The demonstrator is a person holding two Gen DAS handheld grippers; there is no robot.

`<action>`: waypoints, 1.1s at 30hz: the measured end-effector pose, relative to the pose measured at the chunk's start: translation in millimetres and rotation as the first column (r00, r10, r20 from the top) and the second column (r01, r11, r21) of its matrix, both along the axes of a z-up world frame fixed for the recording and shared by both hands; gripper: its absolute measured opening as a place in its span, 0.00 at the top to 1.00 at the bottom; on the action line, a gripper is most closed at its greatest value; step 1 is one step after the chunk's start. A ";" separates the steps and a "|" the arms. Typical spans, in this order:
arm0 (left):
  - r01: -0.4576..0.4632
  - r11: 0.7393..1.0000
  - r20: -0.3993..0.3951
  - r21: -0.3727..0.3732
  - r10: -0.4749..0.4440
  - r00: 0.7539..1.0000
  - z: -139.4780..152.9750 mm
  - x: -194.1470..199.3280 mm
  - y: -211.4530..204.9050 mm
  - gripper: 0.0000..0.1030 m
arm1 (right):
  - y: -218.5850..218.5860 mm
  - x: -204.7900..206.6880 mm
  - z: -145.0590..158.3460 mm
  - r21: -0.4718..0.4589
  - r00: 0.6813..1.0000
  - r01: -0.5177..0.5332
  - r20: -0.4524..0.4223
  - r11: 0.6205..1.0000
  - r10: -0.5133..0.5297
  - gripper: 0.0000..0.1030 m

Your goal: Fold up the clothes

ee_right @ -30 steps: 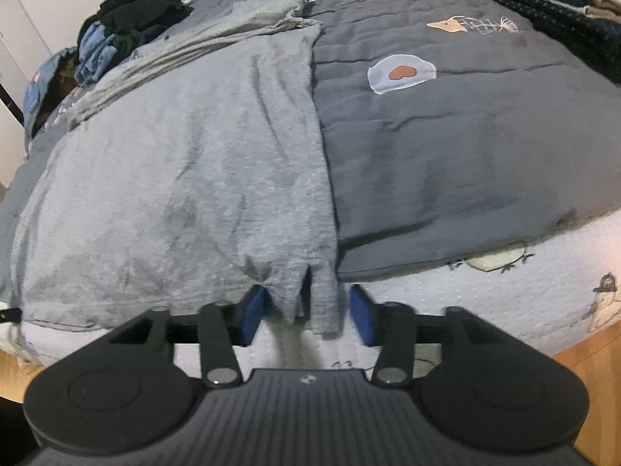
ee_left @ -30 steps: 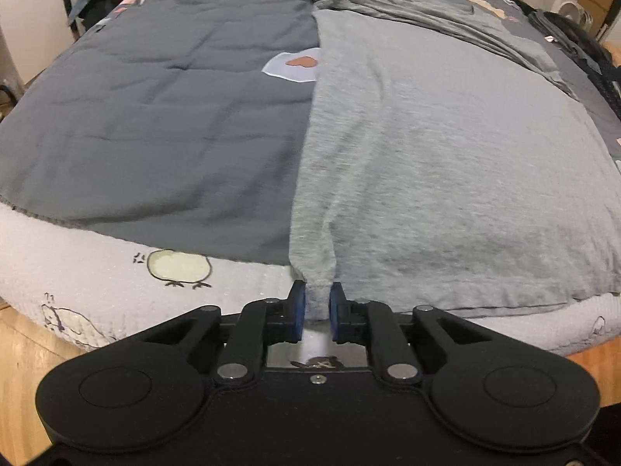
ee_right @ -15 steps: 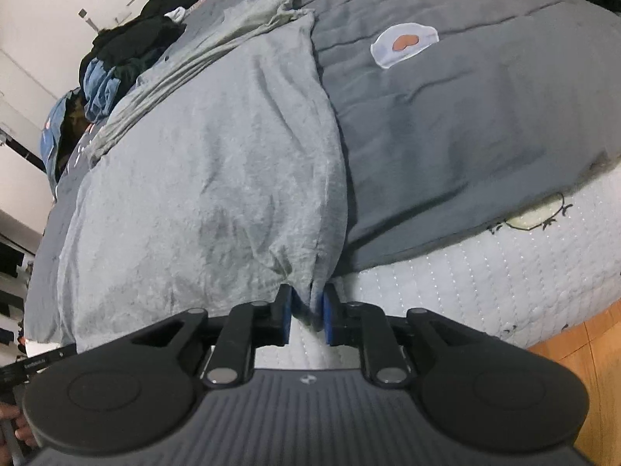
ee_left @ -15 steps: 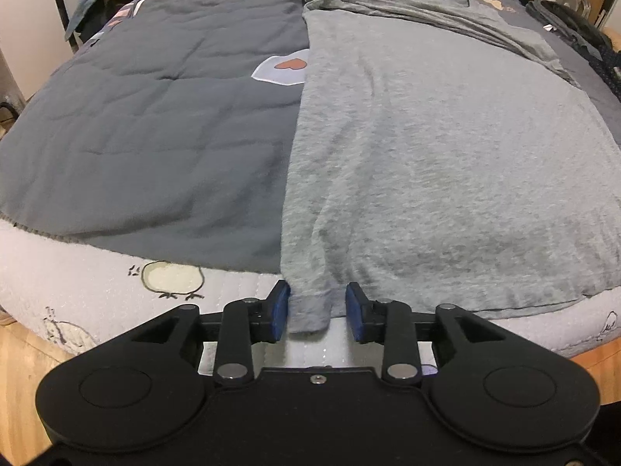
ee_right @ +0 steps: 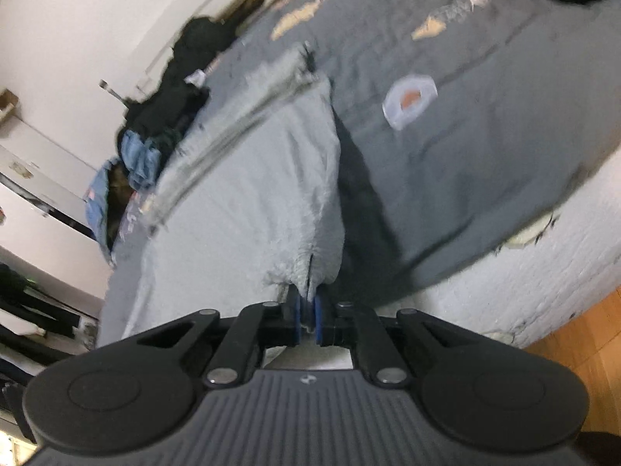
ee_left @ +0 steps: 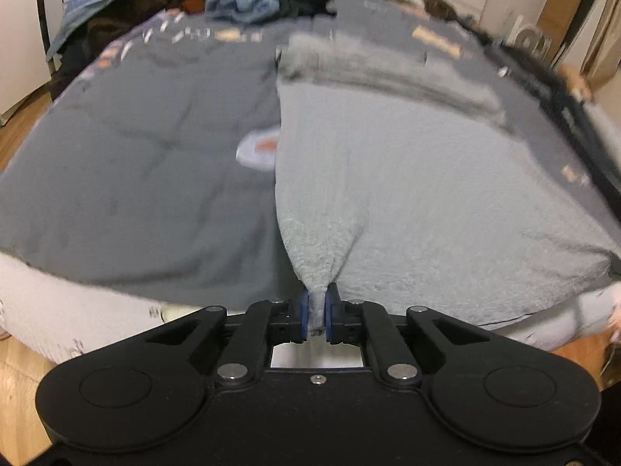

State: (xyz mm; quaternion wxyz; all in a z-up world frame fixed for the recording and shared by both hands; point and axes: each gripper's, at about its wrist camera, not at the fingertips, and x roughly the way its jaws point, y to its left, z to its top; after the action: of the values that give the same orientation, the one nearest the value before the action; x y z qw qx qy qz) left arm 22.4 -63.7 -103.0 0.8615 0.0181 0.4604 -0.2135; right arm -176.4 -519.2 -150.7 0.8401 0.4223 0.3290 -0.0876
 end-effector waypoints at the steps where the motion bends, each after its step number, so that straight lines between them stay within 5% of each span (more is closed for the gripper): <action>1: 0.007 1.000 -0.011 0.019 -0.007 1.000 -2.8 -1.4 -1.6 0.92 | -1.6 -2.0 5.6 0.007 1.000 0.001 0.016 1.000 -0.001 0.94; 5: 0.036 0.995 -0.054 0.093 -0.031 0.998 -14.1 -7.1 -7.8 0.92 | -0.1 -3.9 18.5 -0.026 0.999 -0.027 0.019 0.999 0.027 0.94; 10: 0.076 0.980 -0.111 0.183 -0.056 0.992 -28.2 -14.2 -15.7 0.93 | -0.6 -2.6 -8.9 -0.051 0.988 -0.070 -0.142 0.996 0.062 0.94; 15: 0.120 0.956 -0.169 0.269 -0.076 0.983 -42.1 -21.2 -23.6 0.89 | 6.0 -1.6 -9.5 -0.109 0.973 -0.119 -0.212 0.987 0.094 0.94; 18: 0.155 0.935 -0.157 0.319 -0.109 0.982 -31.6 -23.2 -23.9 0.87 | 8.1 10.6 -10.0 -0.195 0.936 -0.172 -0.338 0.966 0.099 0.92; 24: 0.109 0.976 -0.042 0.187 -0.103 0.994 14.6 -18.7 1.8 0.70 | -5.3 0.3 15.6 -0.322 0.934 -0.189 -0.352 0.928 0.068 0.89; 27: 0.104 0.992 0.042 0.076 -0.108 0.993 33.7 -14.6 -7.7 0.63 | -14.7 4.3 34.0 -0.371 0.959 -0.156 -0.280 0.916 0.051 0.84; 33: 0.159 0.984 0.113 -0.086 -0.149 0.982 23.4 8.1 -69.9 0.62 | -36.0 50.9 46.4 -0.426 0.991 -0.100 -0.126 0.899 0.050 0.69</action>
State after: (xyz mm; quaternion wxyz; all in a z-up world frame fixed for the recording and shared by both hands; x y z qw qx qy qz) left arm 30.5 -133.6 -79.6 0.8655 0.0242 0.4005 -0.2998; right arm -125.5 -555.1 -104.3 0.8956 0.2076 0.3641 -0.1492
